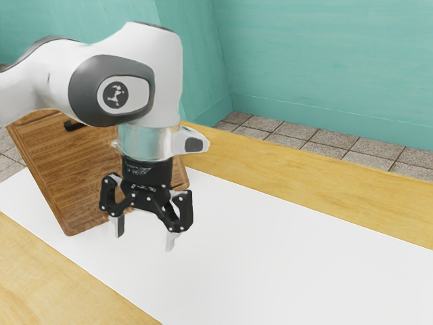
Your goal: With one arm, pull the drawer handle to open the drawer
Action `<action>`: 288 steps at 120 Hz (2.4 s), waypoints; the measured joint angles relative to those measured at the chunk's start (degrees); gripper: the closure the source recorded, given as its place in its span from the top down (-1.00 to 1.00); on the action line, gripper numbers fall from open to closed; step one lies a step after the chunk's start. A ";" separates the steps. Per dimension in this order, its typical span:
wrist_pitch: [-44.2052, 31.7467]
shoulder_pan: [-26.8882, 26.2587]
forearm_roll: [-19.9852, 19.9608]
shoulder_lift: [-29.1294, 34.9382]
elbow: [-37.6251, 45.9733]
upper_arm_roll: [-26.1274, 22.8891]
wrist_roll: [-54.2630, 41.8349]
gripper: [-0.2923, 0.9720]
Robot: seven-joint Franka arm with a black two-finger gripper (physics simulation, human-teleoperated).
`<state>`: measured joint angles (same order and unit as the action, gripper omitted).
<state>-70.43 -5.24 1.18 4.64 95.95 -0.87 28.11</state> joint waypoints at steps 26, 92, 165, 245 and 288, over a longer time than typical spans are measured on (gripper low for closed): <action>-17.81 0.54 -0.35 0.74 0.20 0.37 16.74 0.54; -25.79 6.85 16.73 18.17 11.39 -2.28 11.66 0.54; -30.91 18.63 19.83 5.24 0.49 -2.49 -29.15 0.54; -36.94 22.83 20.26 -0.77 -3.47 -2.37 -55.61 0.54; -39.36 23.85 20.42 -0.98 -3.02 -2.33 -61.93 0.23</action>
<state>-109.79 18.61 21.60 3.66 92.93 -3.20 -33.83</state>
